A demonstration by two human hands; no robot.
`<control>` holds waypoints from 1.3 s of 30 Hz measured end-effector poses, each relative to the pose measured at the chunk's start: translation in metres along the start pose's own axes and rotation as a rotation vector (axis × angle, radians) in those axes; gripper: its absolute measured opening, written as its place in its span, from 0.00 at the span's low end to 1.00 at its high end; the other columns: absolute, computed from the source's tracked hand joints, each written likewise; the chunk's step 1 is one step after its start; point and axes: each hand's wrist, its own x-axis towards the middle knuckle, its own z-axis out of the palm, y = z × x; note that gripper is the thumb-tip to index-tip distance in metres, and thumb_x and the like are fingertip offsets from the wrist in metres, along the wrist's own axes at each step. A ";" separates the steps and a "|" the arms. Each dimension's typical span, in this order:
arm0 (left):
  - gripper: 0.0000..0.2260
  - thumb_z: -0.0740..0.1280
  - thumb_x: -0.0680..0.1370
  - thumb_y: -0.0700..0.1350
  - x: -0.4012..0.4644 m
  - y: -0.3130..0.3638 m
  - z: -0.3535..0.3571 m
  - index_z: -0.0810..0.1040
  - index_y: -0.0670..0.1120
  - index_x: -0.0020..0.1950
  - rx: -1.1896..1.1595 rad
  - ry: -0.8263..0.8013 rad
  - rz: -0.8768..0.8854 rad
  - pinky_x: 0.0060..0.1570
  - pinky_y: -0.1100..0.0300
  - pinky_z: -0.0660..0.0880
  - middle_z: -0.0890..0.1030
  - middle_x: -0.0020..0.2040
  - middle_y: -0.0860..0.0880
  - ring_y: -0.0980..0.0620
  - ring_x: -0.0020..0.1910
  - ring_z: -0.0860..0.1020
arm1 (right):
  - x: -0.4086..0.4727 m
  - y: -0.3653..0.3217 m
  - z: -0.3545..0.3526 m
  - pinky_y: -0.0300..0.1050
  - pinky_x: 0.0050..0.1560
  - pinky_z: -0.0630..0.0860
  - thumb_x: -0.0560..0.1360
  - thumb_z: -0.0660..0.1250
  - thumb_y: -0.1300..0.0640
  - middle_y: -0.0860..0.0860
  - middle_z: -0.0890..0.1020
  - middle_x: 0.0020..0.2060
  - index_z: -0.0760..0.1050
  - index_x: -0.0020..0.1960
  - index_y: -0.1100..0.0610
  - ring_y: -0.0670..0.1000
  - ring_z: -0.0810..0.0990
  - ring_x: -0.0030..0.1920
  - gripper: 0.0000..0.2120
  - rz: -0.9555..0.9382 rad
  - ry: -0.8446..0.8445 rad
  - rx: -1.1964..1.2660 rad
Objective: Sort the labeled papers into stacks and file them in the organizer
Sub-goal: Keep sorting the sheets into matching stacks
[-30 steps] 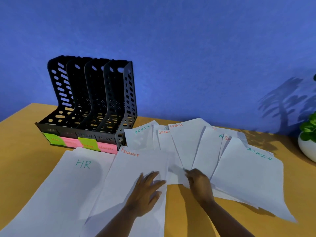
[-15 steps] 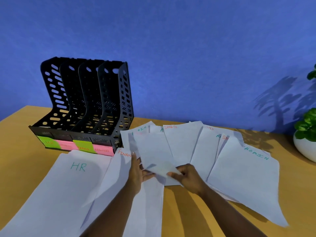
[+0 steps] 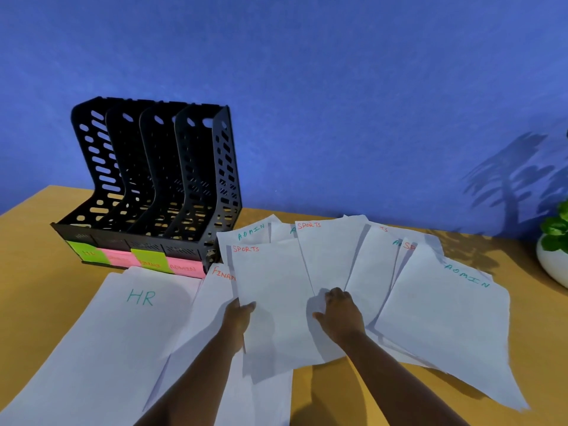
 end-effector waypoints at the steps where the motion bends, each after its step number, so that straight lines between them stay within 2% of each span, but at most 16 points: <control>1: 0.15 0.61 0.78 0.35 0.000 -0.002 0.000 0.71 0.33 0.65 -0.006 0.007 0.019 0.65 0.40 0.69 0.75 0.63 0.34 0.34 0.61 0.74 | 0.001 -0.001 0.002 0.43 0.64 0.71 0.77 0.61 0.48 0.54 0.71 0.64 0.65 0.69 0.61 0.53 0.69 0.65 0.25 0.018 0.014 0.006; 6: 0.16 0.61 0.78 0.36 -0.001 -0.005 0.000 0.71 0.34 0.66 -0.008 0.006 0.048 0.65 0.39 0.69 0.76 0.63 0.35 0.33 0.61 0.74 | 0.008 -0.006 0.003 0.43 0.61 0.74 0.76 0.61 0.60 0.55 0.74 0.60 0.68 0.67 0.62 0.53 0.74 0.62 0.19 0.089 0.084 0.075; 9: 0.15 0.61 0.79 0.37 -0.001 -0.004 -0.002 0.71 0.35 0.65 -0.012 -0.008 0.042 0.65 0.39 0.69 0.76 0.63 0.35 0.33 0.61 0.74 | 0.009 -0.008 -0.001 0.43 0.59 0.75 0.76 0.60 0.63 0.56 0.77 0.58 0.71 0.64 0.62 0.54 0.77 0.59 0.16 0.038 0.091 -0.028; 13: 0.15 0.61 0.79 0.37 -0.001 -0.005 -0.001 0.71 0.36 0.65 -0.005 -0.013 0.039 0.65 0.39 0.69 0.76 0.63 0.35 0.34 0.61 0.73 | 0.003 -0.021 -0.008 0.44 0.53 0.76 0.75 0.56 0.66 0.56 0.80 0.52 0.75 0.58 0.62 0.55 0.78 0.54 0.14 -0.060 0.200 -0.119; 16: 0.16 0.59 0.80 0.41 -0.002 -0.002 -0.001 0.70 0.36 0.66 -0.082 -0.004 0.019 0.66 0.39 0.67 0.75 0.64 0.35 0.33 0.62 0.73 | -0.008 -0.045 -0.014 0.44 0.48 0.74 0.71 0.58 0.64 0.57 0.80 0.51 0.75 0.53 0.62 0.58 0.79 0.51 0.14 -0.130 0.202 0.027; 20: 0.20 0.54 0.80 0.56 -0.003 0.006 -0.001 0.70 0.46 0.66 -0.250 -0.080 -0.023 0.68 0.41 0.66 0.76 0.62 0.44 0.38 0.64 0.73 | -0.026 -0.072 -0.006 0.44 0.52 0.76 0.70 0.63 0.56 0.55 0.82 0.53 0.78 0.52 0.58 0.58 0.80 0.55 0.13 -0.101 0.009 0.287; 22: 0.19 0.60 0.79 0.53 -0.005 0.006 -0.001 0.72 0.44 0.66 -0.190 -0.084 0.004 0.67 0.43 0.67 0.76 0.62 0.44 0.39 0.63 0.74 | -0.030 -0.080 0.001 0.40 0.53 0.75 0.70 0.65 0.55 0.55 0.83 0.53 0.80 0.51 0.58 0.56 0.80 0.55 0.12 -0.127 -0.073 0.385; 24: 0.17 0.67 0.76 0.43 -0.003 0.000 -0.002 0.74 0.37 0.63 -0.106 -0.038 0.027 0.63 0.47 0.71 0.78 0.62 0.37 0.39 0.57 0.77 | -0.032 -0.084 0.004 0.36 0.51 0.72 0.73 0.65 0.55 0.55 0.84 0.53 0.82 0.51 0.58 0.53 0.80 0.55 0.11 -0.187 -0.145 0.455; 26: 0.16 0.67 0.74 0.33 0.000 -0.005 -0.004 0.75 0.31 0.61 -0.080 -0.035 0.030 0.58 0.49 0.73 0.77 0.61 0.31 0.41 0.52 0.77 | -0.029 -0.079 0.000 0.39 0.54 0.73 0.75 0.65 0.55 0.57 0.84 0.52 0.83 0.50 0.60 0.54 0.81 0.55 0.12 -0.192 -0.159 0.551; 29: 0.15 0.69 0.73 0.33 0.003 -0.006 -0.005 0.75 0.32 0.59 -0.040 -0.027 0.016 0.61 0.44 0.73 0.78 0.59 0.32 0.38 0.53 0.77 | -0.012 -0.049 -0.016 0.38 0.53 0.72 0.74 0.66 0.57 0.57 0.84 0.52 0.83 0.49 0.60 0.54 0.81 0.55 0.09 -0.016 0.110 0.670; 31: 0.17 0.70 0.73 0.36 0.006 -0.007 -0.004 0.75 0.34 0.60 -0.005 -0.016 0.010 0.62 0.40 0.72 0.78 0.58 0.34 0.34 0.57 0.76 | -0.001 -0.015 -0.025 0.40 0.57 0.72 0.75 0.65 0.55 0.55 0.81 0.58 0.80 0.56 0.57 0.54 0.77 0.60 0.12 0.152 0.295 0.514; 32: 0.17 0.70 0.73 0.37 0.007 -0.007 -0.004 0.75 0.34 0.60 0.007 -0.015 0.013 0.62 0.39 0.71 0.79 0.58 0.35 0.33 0.57 0.76 | 0.002 0.004 -0.027 0.44 0.62 0.70 0.75 0.64 0.52 0.55 0.76 0.63 0.76 0.61 0.55 0.55 0.72 0.65 0.16 0.237 0.315 0.370; 34: 0.17 0.71 0.72 0.37 0.008 -0.008 -0.004 0.75 0.35 0.60 0.021 -0.015 0.018 0.62 0.38 0.71 0.79 0.58 0.35 0.33 0.57 0.76 | 0.002 0.039 -0.027 0.53 0.69 0.63 0.74 0.63 0.43 0.55 0.64 0.72 0.64 0.70 0.51 0.58 0.60 0.73 0.27 0.402 0.216 0.141; 36: 0.17 0.71 0.73 0.38 0.010 -0.009 -0.005 0.75 0.36 0.60 0.032 -0.022 0.017 0.61 0.38 0.72 0.79 0.58 0.35 0.34 0.57 0.76 | -0.003 0.065 -0.023 0.60 0.72 0.56 0.73 0.60 0.37 0.55 0.54 0.76 0.55 0.74 0.49 0.60 0.51 0.76 0.35 0.490 0.101 0.065; 39: 0.17 0.69 0.74 0.39 0.011 -0.008 -0.004 0.74 0.37 0.61 0.052 -0.016 0.012 0.63 0.40 0.71 0.78 0.59 0.36 0.34 0.58 0.75 | -0.006 0.082 -0.017 0.61 0.73 0.55 0.73 0.59 0.37 0.55 0.53 0.76 0.55 0.74 0.49 0.61 0.49 0.76 0.33 0.543 0.076 -0.005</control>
